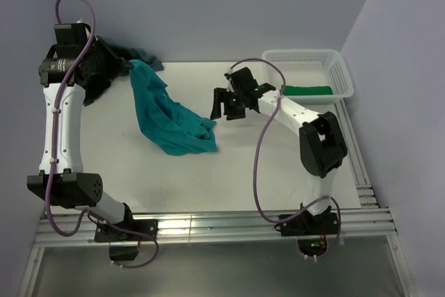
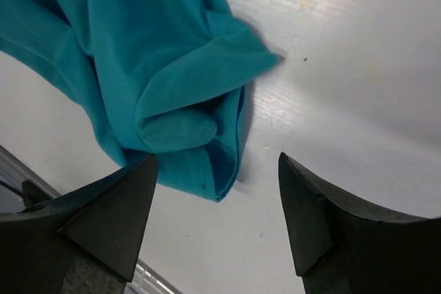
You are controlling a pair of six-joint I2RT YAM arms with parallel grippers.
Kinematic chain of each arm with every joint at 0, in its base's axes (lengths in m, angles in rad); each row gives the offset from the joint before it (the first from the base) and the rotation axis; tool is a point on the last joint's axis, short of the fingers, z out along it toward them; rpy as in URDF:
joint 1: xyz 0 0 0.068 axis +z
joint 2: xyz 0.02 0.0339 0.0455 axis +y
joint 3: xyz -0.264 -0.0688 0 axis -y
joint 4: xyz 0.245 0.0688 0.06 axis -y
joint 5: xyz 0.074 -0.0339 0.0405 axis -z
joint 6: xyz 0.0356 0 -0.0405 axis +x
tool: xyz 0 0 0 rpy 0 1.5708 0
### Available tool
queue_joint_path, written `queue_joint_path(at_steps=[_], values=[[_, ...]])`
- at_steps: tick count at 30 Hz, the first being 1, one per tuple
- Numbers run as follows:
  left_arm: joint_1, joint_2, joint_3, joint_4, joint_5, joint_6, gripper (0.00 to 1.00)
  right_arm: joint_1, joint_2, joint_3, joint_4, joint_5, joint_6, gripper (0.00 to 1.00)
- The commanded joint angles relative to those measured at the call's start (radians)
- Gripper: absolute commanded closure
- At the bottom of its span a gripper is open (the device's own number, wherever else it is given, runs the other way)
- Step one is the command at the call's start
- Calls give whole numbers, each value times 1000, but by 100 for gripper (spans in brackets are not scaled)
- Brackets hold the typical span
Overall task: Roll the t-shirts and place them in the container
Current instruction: Flatten the tshirt
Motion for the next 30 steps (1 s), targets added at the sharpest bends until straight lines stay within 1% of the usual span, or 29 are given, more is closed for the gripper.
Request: queue_joint_path(at_steps=[1,3,7,9,10,11,13,14,16,17,19,20,21,22,23,25,26,27,28,29,30], values=[[5,-54,-19,31,30,16,100,45,70,116,-3,-87,9,22],[5,-59,-24,17,27,23,100,63,134,159,-2,-115,15,21],[5,-79,-46,5,25,23,100,120,205,232,49,-158,46,21],[5,-84,-50,0,24,22,100,139,264,297,29,-144,49,22],[5,-84,-44,-6,22,22,100,152,292,330,-20,-135,49,24],[5,-82,-36,-14,16,22,100,155,346,360,-49,-130,49,33],[6,-74,-1,-37,15,22,100,160,381,425,-103,-109,48,46],[9,-70,14,-46,12,19,100,160,398,440,-115,-95,40,69],[23,-59,58,-90,-2,10,100,157,392,485,-144,-52,17,92],[31,-56,71,-109,-8,5,100,151,371,500,-152,-44,8,100],[66,-64,82,-149,-49,-3,100,142,328,528,-149,-29,-15,100],[78,-73,73,-170,-68,-3,100,134,272,537,-148,-20,-23,100],[92,-111,53,-167,-83,-3,100,133,242,552,-148,-20,-30,100],[112,-137,-5,-163,-106,-7,100,133,210,558,-148,-32,-47,100],[123,-163,-41,-144,-114,-12,100,134,143,557,-146,-84,-49,100],[149,-241,-145,-135,-125,-33,100,143,58,494,-100,-161,-60,100],[155,-266,-176,-126,-131,-40,100,151,-35,458,-85,-246,-67,100],[158,-319,-240,-118,-136,-47,100,172,-81,389,-80,-274,-79,100],[157,-347,-269,-114,-143,-64,100,185,-171,350,-86,-311,-112,100],[158,-376,-297,-107,-162,-72,100,194,-218,310,-91,-340,-127,100],[158,-424,-337,-106,-174,-76,100,203,-268,225,-91,-369,-138,100]])
